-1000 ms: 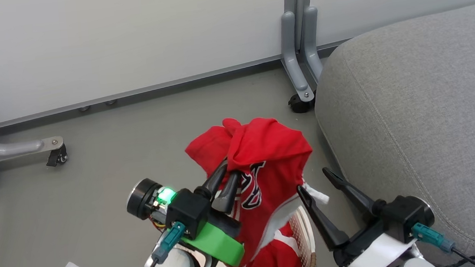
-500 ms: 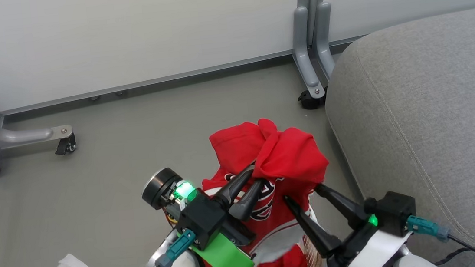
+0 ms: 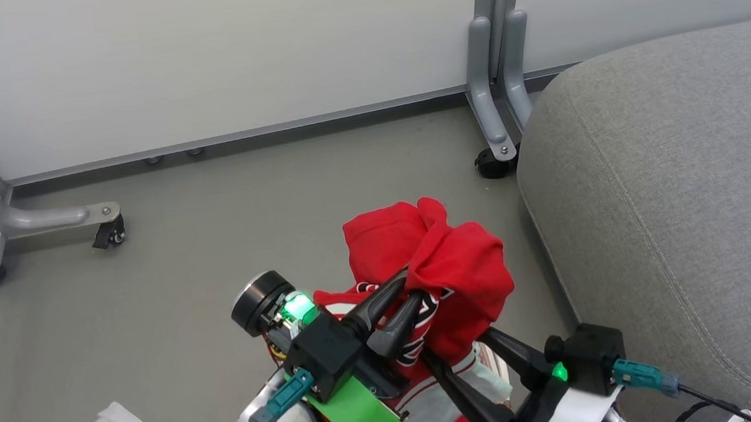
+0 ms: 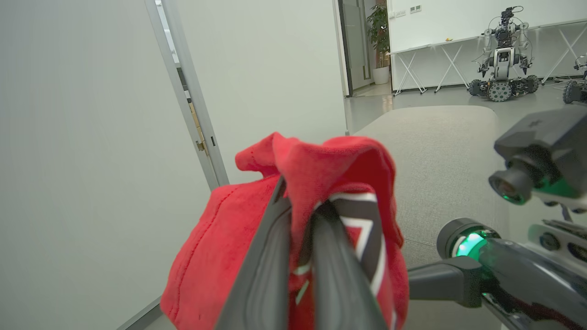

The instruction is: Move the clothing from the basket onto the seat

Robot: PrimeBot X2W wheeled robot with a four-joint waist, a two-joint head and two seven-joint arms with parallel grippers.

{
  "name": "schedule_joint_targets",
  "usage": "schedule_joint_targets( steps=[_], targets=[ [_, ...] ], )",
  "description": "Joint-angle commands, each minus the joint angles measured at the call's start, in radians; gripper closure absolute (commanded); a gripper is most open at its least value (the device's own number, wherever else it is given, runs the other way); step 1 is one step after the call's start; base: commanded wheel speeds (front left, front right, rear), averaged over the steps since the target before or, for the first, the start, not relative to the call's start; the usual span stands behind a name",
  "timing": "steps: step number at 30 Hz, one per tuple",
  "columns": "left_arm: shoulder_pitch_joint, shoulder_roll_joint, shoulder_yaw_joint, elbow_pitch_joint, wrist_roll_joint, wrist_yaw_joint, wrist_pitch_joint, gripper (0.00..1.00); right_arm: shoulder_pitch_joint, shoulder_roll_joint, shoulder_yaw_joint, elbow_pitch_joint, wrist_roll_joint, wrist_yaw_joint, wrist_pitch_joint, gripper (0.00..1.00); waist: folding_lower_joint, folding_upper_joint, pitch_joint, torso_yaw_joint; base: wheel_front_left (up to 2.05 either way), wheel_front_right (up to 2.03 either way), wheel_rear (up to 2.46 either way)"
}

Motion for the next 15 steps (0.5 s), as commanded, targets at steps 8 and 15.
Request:
schedule_joint_targets(
  steps=[8, 15],
  targets=[
    [-0.011, 0.001, -0.019, 0.016, -0.024, -0.002, -0.001, 1.0, 0.001, 0.011, 0.023, 0.033, -0.027, 0.0, -0.003, 1.0, 0.0, 0.0, -0.006, -0.011, 0.0, 0.0, 0.0],
    [0.004, 0.008, -0.036, 0.055, -0.054, -0.002, -0.001, 1.0, 0.028, 0.015, -0.03, 0.043, -0.04, 0.0, -0.003, 1.0, 0.0, 0.0, -0.012, -0.025, 0.0, 0.0, 0.0]
  ],
)
